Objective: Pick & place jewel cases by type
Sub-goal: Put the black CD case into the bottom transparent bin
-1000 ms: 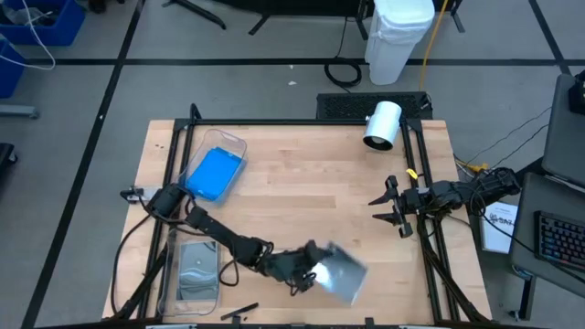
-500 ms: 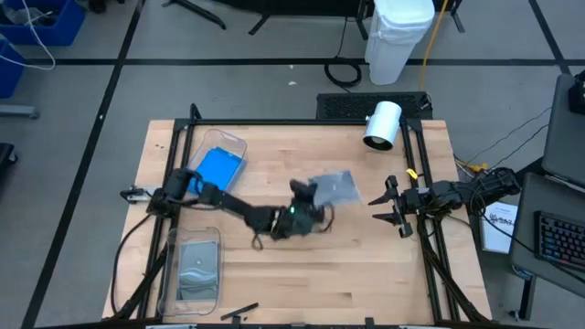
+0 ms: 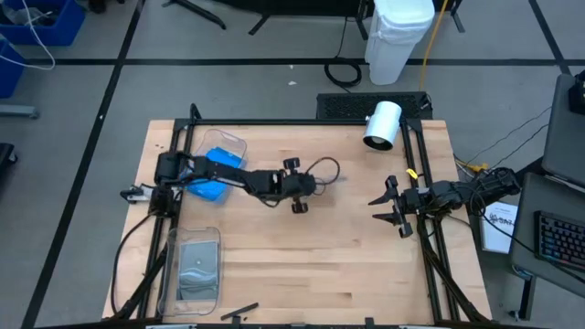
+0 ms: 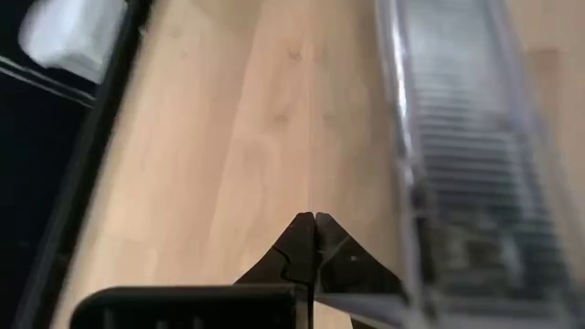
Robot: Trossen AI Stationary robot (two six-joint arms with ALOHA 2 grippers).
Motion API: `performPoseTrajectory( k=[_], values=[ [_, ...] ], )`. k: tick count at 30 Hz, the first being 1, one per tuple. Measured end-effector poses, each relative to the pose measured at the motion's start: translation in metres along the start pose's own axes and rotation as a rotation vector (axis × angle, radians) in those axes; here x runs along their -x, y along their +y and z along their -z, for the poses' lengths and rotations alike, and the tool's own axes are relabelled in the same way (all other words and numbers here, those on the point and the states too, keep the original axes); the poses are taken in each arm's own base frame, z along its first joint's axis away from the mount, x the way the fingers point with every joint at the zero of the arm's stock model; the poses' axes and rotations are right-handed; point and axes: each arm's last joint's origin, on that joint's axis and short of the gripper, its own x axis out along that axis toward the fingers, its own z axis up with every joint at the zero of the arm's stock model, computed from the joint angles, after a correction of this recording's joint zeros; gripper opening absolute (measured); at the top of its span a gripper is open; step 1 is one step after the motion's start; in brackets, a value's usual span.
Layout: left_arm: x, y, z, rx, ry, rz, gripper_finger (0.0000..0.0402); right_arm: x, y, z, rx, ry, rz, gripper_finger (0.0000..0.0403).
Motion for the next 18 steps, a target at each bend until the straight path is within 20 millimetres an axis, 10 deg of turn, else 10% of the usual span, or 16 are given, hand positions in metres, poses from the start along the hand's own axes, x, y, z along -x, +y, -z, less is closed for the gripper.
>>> performPoseTrajectory(
  k=[9, 18],
  values=[
    [0.078, 0.022, 0.019, 0.165, -0.137, 0.088, 0.0033, 0.0, 0.0, -0.001, -0.001, -0.006, 0.0, 0.0164],
    [0.209, 0.029, 0.101, 0.431, -0.334, 0.106, 0.0033, 0.0, 0.0, -0.001, -0.001, -0.008, 0.0, 0.0164]
  ],
)
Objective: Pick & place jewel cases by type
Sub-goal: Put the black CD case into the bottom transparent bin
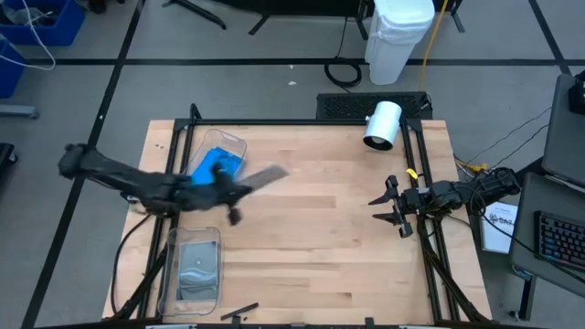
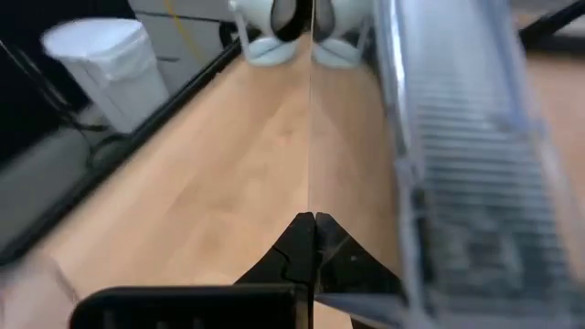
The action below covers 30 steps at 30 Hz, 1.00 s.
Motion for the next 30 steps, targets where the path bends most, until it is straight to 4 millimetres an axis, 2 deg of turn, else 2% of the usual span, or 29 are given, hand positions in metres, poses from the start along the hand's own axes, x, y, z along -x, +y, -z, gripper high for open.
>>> performPoseTrajectory(
  k=[3, 6, 9, 11, 17, 21, 23, 30],
  values=[
    [0.05, 0.005, 0.007, 0.133, -0.007, 0.101, 0.0033, 0.0, 0.0, 0.0, 0.0, -0.002, 0.0, 0.0164],
    [0.089, 0.01, 0.01, 0.279, 0.027, 0.287, 0.0033, 0.0, 0.0, 0.0, -0.001, -0.005, 0.001, 0.0164],
    [0.115, 0.01, 0.018, 0.339, 0.165, 0.57, 0.0033, 0.0, 0.0, 0.0, -0.001, -0.007, 0.0, 0.0164],
    [0.126, 0.007, 0.025, 0.366, 0.275, 0.683, 0.0033, 0.0, 0.0, -0.001, -0.002, -0.015, 0.0, 0.0164],
    [0.137, -0.001, 0.05, 0.55, 0.567, 0.573, 0.0033, 0.0, 0.0, -0.002, -0.002, -0.018, 0.0, 0.0164],
    [0.141, -0.015, 0.065, 0.648, 0.809, 0.494, 0.0033, 0.0, 0.0, -0.002, -0.003, -0.019, 0.0, 0.0164],
    [0.142, -0.022, 0.07, 0.637, 0.844, 0.464, 0.0033, 0.0, 0.0, -0.002, -0.003, -0.02, 0.0, 0.0164],
    [0.15, -0.055, 0.075, 0.502, 0.797, 0.399, 0.0033, 0.0, 0.0, -0.002, -0.003, -0.02, 0.0, 0.0164]
  ],
)
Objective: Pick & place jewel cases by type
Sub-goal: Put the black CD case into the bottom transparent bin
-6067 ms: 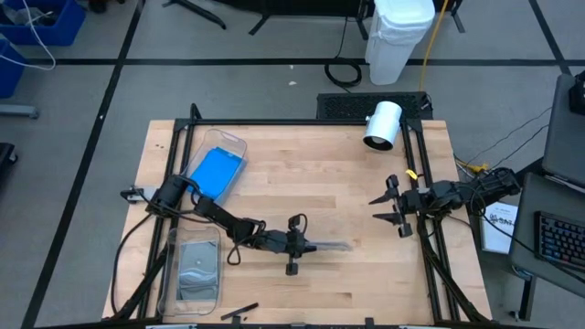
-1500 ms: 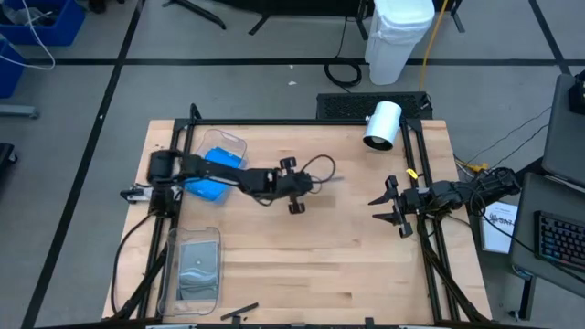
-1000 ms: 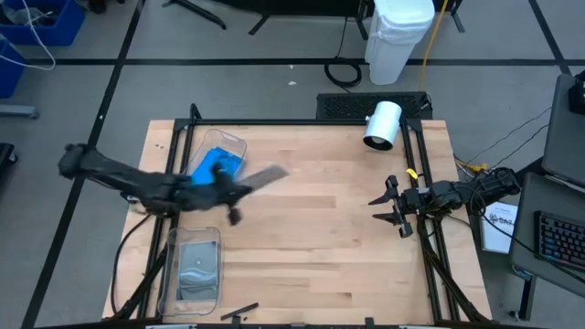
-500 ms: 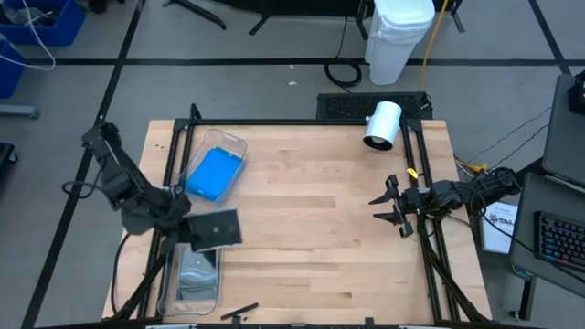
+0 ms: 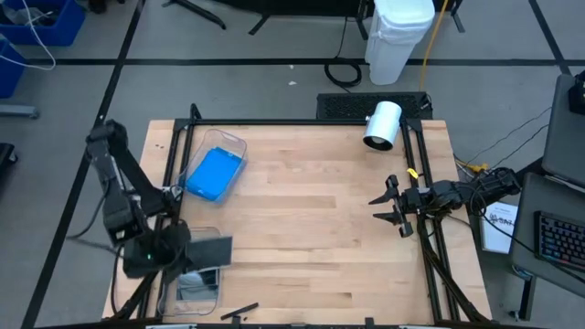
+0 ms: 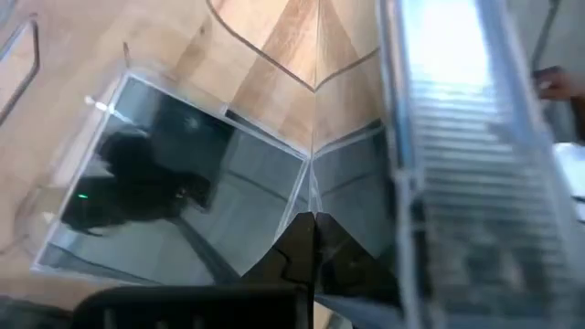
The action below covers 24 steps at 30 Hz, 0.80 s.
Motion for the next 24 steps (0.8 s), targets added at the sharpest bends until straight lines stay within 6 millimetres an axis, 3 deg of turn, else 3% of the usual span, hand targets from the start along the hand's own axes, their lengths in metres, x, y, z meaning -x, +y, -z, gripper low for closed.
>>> performPoseTrajectory(
  k=[5, 12, 19, 24],
  values=[
    [0.006, -0.023, 0.014, -0.078, -0.014, -0.126, 0.0033, 0.0, 0.0, 0.0, 0.0, 0.0, 0.0, 0.0164],
    [0.022, -0.045, 0.03, 0.044, -0.013, -0.371, 0.0033, 0.0, 0.0, 0.0, 0.0, -0.001, 0.0, 0.0164],
    [-0.002, -0.053, 0.046, 0.138, 0.035, -0.514, 0.0033, 0.0, 0.0, 0.0, 0.0, -0.002, 0.0, 0.0164],
    [-0.006, -0.054, 0.045, 0.124, -0.015, -0.488, 0.0033, 0.0, 0.0, 0.0, 0.0, -0.001, 0.0, 0.0164]
  ],
)
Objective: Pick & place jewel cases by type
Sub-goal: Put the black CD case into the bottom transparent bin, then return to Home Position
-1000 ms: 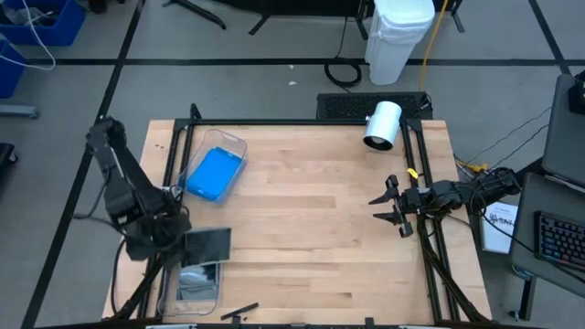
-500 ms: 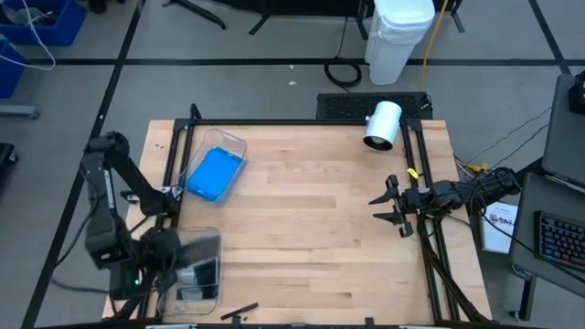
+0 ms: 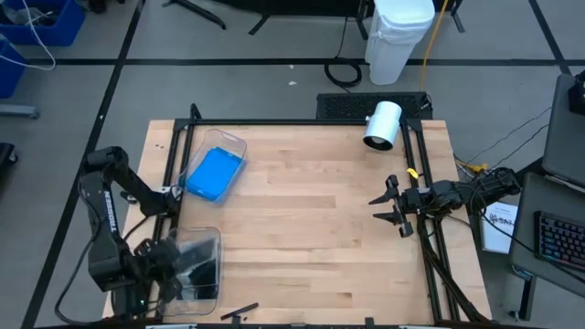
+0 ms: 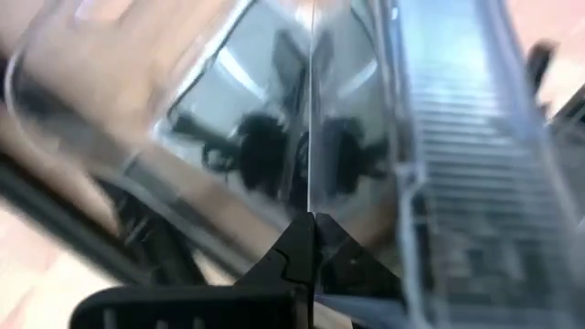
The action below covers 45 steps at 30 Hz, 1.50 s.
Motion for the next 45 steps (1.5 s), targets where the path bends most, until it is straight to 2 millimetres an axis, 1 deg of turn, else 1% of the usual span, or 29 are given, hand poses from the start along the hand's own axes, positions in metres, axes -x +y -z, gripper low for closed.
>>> performPoseTrajectory(
  k=[5, 10, 13, 18, 22, 26, 31, 37, 42, 45],
  values=[
    [-0.005, -0.007, 0.0, -0.057, -0.127, 0.062, 0.0034, 0.0, 0.0, 0.0, 0.0, 0.0, 0.0, 0.0164],
    [-0.017, -0.017, 0.004, -0.07, -0.108, 0.029, 0.0033, 0.0, 0.0, 0.0, 0.0, 0.0, 0.0, 0.0164],
    [-0.022, -0.02, 0.004, -0.036, -0.09, 0.006, 0.0034, 0.0, 0.0, 0.0, 0.0, 0.0, 0.0, 0.0164],
    [-0.03, -0.03, 0.005, -0.023, -0.096, 0.032, 0.0046, 0.0, 0.0, 0.0, 0.0, 0.0, 0.0, 0.0164],
    [-0.041, -0.041, 0.008, -0.047, -0.109, 0.05, 0.0034, 0.0, 0.0, 0.0, 0.0, 0.0, 0.0, 0.0164],
    [-0.053, -0.05, 0.011, -0.017, -0.124, 0.046, 0.0035, 0.0, 0.0, 0.0, 0.0, 0.0, 0.0, 0.0164],
    [-0.07, -0.062, 0.015, 0.013, -0.132, 0.059, 0.0067, 0.0, 0.0, 0.0, 0.0, 0.0, 0.0, 0.0164],
    [-0.087, -0.069, 0.012, 0.021, -0.174, 0.024, 0.0075, 0.0, 0.0, 0.0, 0.0, 0.0, 0.0, 0.0164],
    [-0.089, -0.074, 0.009, 0.054, -0.142, 0.043, 0.0077, 0.0, 0.0, 0.0, 0.0, 0.0, 0.0, 0.0164],
    [-0.086, -0.074, 0.008, 0.097, -0.134, 0.058, 0.0077, 0.0, 0.0, 0.0, 0.0, 0.0, 0.0, 0.0164]
  ],
)
